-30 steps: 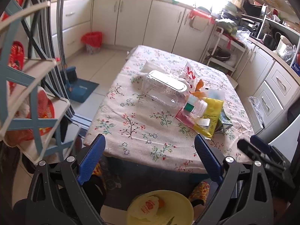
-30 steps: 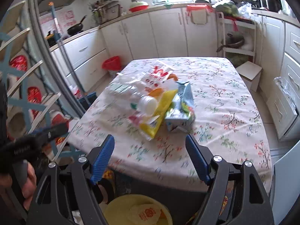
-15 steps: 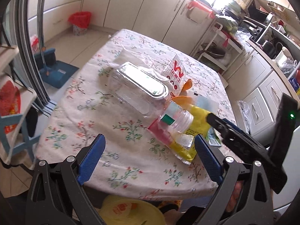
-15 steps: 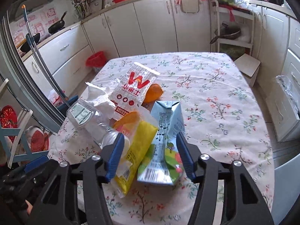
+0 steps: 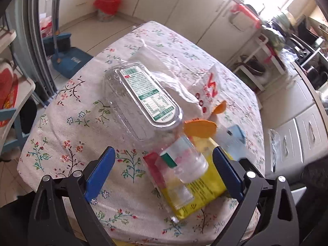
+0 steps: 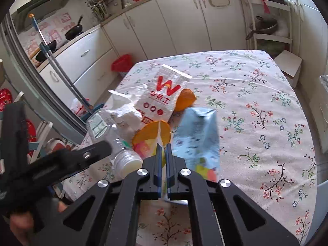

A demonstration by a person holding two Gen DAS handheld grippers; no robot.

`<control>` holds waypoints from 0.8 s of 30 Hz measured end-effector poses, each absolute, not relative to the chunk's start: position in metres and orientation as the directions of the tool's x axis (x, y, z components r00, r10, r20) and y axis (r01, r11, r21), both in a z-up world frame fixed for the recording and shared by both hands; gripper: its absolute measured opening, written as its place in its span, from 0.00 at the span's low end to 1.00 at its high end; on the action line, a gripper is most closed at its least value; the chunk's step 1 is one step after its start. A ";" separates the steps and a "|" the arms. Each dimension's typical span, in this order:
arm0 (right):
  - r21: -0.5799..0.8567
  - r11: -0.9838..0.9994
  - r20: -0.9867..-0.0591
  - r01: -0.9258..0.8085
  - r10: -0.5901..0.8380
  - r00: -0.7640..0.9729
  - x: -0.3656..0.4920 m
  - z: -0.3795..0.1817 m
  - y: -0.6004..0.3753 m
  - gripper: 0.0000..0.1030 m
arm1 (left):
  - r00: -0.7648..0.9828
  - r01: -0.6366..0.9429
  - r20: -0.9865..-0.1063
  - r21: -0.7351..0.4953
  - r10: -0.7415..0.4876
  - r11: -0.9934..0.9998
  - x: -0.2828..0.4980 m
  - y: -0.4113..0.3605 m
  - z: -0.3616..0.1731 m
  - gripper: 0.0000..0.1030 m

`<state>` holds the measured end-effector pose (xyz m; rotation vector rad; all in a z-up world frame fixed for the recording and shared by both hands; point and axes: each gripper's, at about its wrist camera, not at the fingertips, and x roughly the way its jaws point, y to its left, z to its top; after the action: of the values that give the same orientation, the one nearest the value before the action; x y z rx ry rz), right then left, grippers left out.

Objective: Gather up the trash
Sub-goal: 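Grasp the clear plastic bottle with the left gripper while the right gripper grasps the yellow wrapper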

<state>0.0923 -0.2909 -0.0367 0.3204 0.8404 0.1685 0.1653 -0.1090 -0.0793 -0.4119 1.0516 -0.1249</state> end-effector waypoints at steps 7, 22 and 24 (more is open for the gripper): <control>0.455 0.879 -0.615 -0.141 0.425 0.665 0.078 -0.021 -0.284 0.04 | 0.438 -0.104 -0.875 -0.277 -0.206 0.955 0.174 -0.114 -0.097 0.89; 0.485 0.865 -0.679 -0.132 0.467 0.566 0.067 -0.042 -0.267 0.43 | 0.463 -0.147 -0.875 -0.232 -0.140 0.962 0.164 -0.047 -0.097 0.83; 0.484 0.865 -0.690 -0.134 0.471 0.549 0.067 -0.049 -0.260 0.43 | 0.468 -0.113 -0.870 -0.232 -0.154 0.966 0.168 -0.049 -0.096 0.77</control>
<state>0.0671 -0.2604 -0.0486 0.4013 0.9257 0.3696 0.1683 -0.0489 -0.0957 -0.2732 1.0878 -0.0255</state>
